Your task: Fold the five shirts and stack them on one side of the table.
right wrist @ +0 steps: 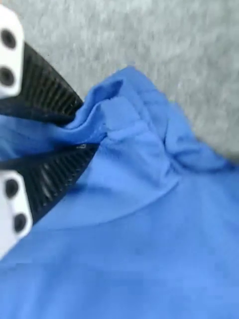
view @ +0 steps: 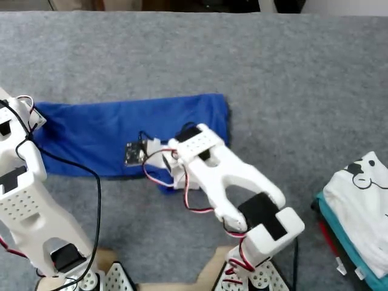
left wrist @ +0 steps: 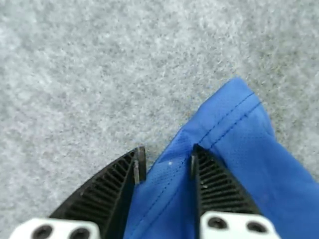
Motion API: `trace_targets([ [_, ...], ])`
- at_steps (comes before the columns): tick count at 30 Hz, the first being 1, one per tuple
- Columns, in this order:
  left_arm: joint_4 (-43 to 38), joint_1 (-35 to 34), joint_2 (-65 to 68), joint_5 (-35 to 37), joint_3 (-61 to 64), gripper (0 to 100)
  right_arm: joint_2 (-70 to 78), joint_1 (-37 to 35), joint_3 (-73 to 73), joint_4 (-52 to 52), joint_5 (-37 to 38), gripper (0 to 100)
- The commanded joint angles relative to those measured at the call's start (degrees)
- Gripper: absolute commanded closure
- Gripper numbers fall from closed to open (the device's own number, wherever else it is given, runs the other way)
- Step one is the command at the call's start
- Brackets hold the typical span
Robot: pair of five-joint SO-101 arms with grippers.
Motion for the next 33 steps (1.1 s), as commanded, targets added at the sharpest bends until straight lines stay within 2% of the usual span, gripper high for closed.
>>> trace_targets([
  [1,0.18,0.97,-3.38,0.18,-0.09,84,0.31,1.36,-10.15,6.77,0.18,99.5],
  [4,0.18,0.97,-3.38,0.18,-0.09,84,1.98,1.19,-19.03,14.24,4.13,99.5],
  [14,0.18,0.97,-3.38,0.18,-0.09,84,17.19,1.54,-51.03,28.04,13.45,99.5],
  [20,0.18,0.88,-3.38,0.18,-0.09,84,27.74,1.36,-68.26,30.07,14.86,99.5],
  [25,0.18,0.88,-3.38,0.18,-0.09,84,33.63,1.27,-73.71,30.07,16.26,98.9],
  [27,0.18,0.88,-3.38,0.18,-0.09,84,35.03,1.27,-75.03,29.80,16.00,94.0],
  [33,0.18,0.88,-3.38,0.18,-0.09,84,36.09,1.63,-80.04,29.63,14.42,66.8],
])
